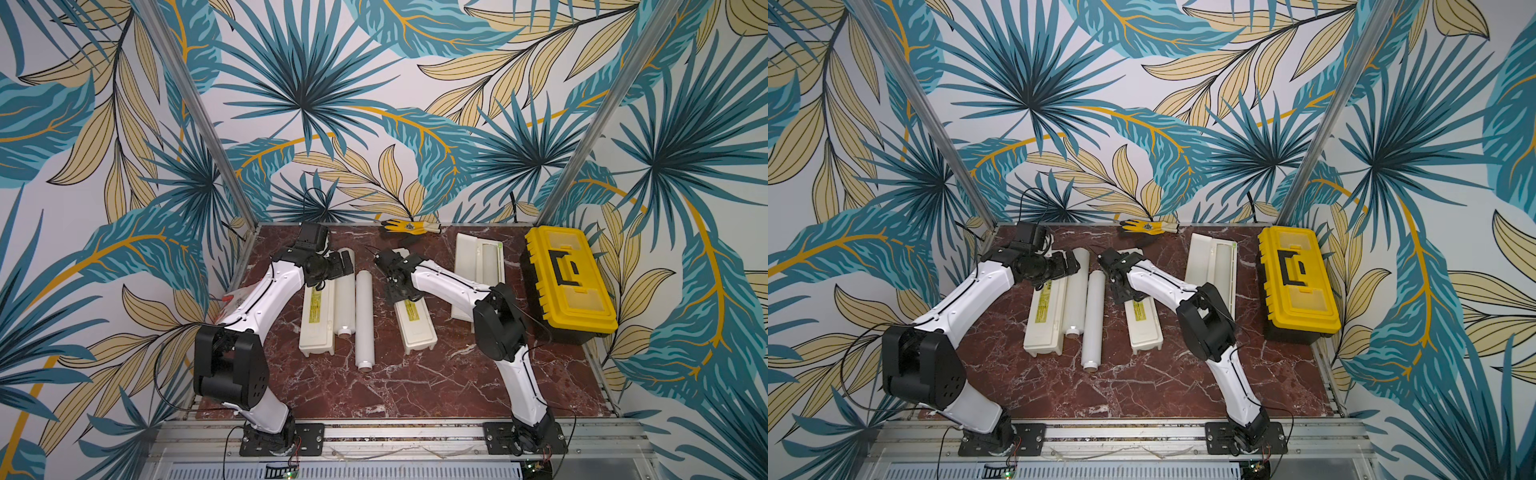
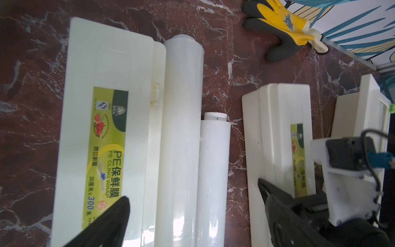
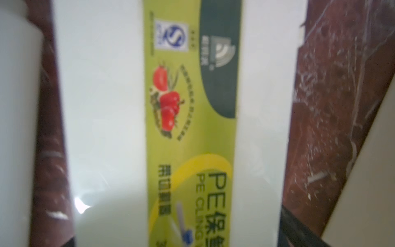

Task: Put plastic wrap rolls into dispensers
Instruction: Move the plastic wrap cutting box to the center of the board, then pick up the plastic wrap cutting box from the center of the board.

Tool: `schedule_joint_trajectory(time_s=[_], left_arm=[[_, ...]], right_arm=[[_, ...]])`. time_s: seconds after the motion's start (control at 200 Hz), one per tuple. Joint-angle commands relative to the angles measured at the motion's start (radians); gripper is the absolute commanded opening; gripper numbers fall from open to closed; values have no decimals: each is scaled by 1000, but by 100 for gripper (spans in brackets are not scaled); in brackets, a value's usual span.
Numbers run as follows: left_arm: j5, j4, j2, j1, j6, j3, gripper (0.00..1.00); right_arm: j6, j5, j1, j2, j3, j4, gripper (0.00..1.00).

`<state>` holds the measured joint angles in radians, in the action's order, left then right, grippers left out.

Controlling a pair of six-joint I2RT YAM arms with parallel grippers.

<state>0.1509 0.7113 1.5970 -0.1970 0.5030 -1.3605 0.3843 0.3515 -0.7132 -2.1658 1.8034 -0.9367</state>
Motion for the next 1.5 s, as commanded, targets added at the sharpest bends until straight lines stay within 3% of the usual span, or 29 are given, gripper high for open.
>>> schedule_joint_trajectory(time_s=[0.0,0.155,0.386,0.671,0.856,1.071,1.497], left_arm=[[21,-30,-8,9,-9,32,100],[45,-45,12,7,-5,36,99],[53,-53,31,-10,6,21,100],[93,-57,122,-58,-2,-24,100],[94,-57,180,-94,8,-76,100],[59,-56,176,-97,11,-77,100],[62,-56,179,-92,5,-79,100]], right_arm=[[-112,-83,1,123,-156,-18,99],[-144,-186,17,220,-247,38,99],[-146,-292,72,133,-96,-32,99],[-209,-272,74,84,-24,-71,99],[-147,-266,92,29,67,-100,99],[-86,-278,115,-43,165,-115,99],[-87,-319,140,-157,291,-134,99]])
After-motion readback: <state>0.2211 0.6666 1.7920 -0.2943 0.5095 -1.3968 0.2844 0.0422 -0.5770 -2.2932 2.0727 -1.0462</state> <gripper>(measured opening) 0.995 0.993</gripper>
